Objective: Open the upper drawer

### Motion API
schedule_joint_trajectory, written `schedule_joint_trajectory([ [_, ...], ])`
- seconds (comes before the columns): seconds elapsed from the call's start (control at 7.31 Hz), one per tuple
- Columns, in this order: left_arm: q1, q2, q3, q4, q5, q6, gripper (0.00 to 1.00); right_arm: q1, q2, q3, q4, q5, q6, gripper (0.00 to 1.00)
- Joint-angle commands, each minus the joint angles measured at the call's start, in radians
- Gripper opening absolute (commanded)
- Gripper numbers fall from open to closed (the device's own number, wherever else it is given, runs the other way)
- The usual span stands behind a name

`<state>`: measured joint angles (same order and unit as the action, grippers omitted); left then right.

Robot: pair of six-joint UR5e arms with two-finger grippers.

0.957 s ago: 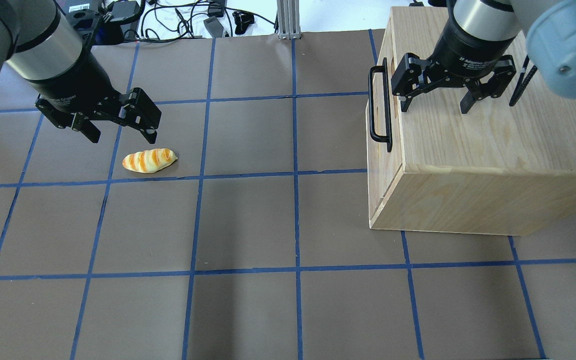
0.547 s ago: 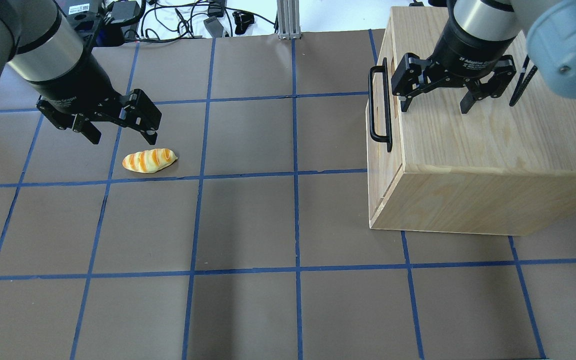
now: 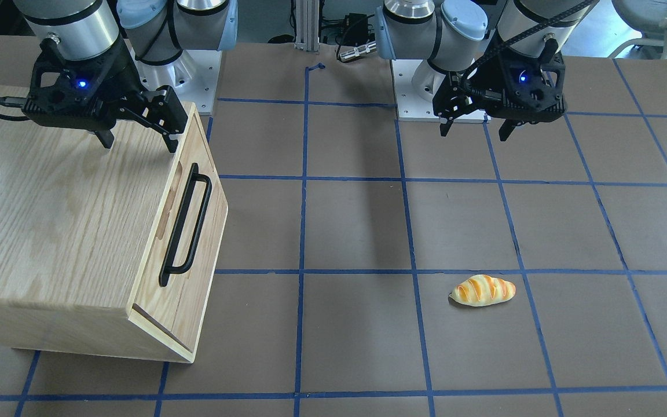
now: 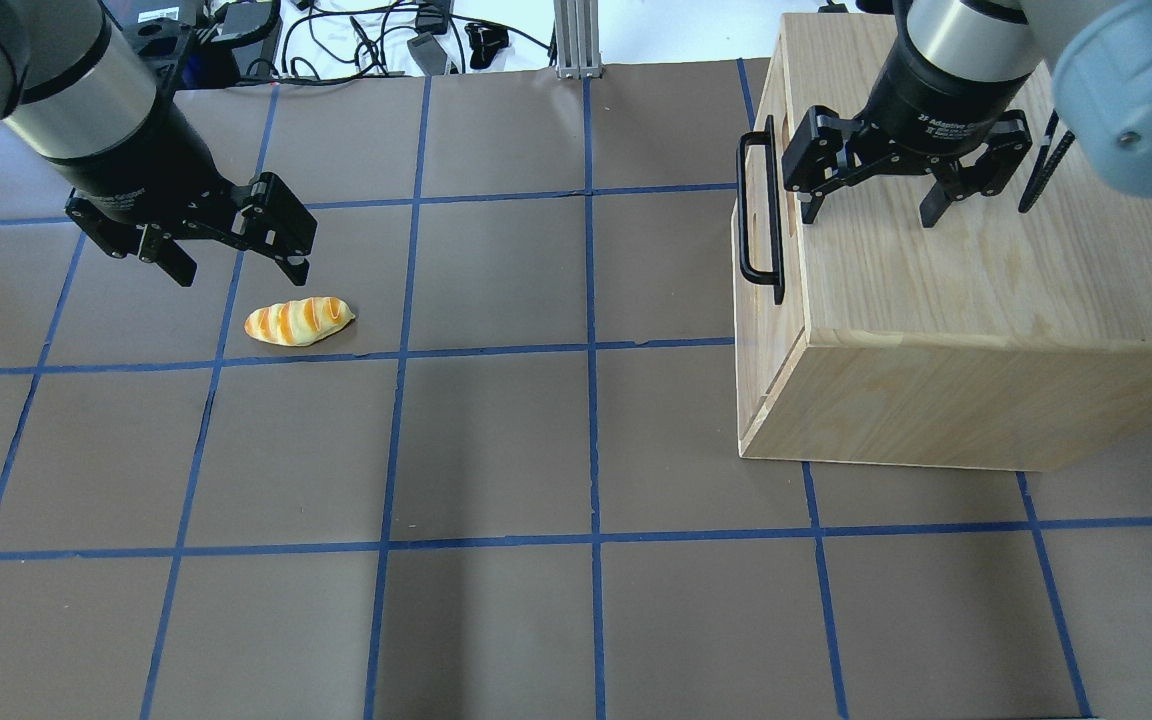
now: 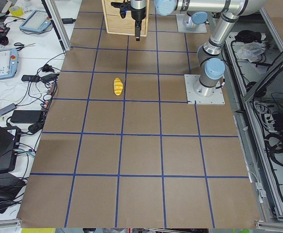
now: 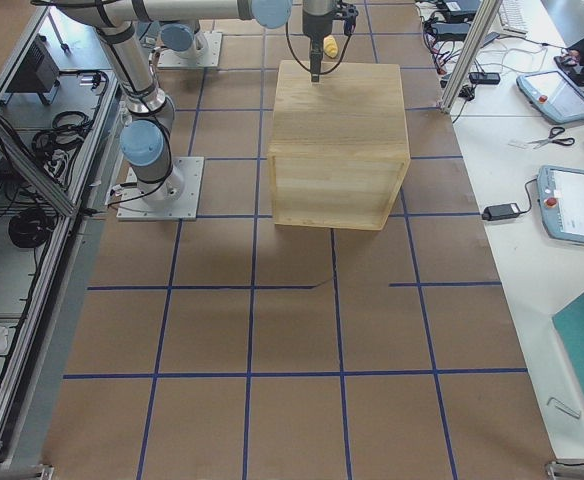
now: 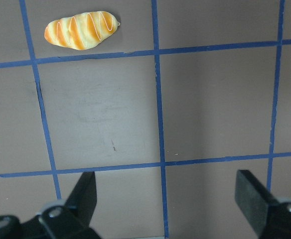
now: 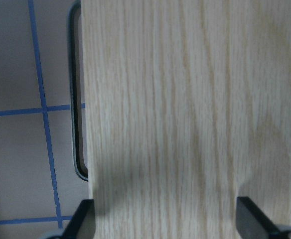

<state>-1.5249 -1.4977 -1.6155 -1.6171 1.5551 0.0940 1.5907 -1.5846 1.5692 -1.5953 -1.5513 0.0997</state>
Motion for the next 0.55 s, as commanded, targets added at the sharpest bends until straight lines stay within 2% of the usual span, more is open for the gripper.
schedule_joint_trajectory([
  [0.0,0.008,-0.010,-0.003,0.003,-0.006,-0.007,1.00,0.000,0.000,0.000,0.000,-0.001,0.000,1.00],
  [0.41,0.061,-0.021,0.009,0.005,-0.042,-0.008,1.00,0.000,0.000,0.000,0.000,-0.001,0.000,1.00],
])
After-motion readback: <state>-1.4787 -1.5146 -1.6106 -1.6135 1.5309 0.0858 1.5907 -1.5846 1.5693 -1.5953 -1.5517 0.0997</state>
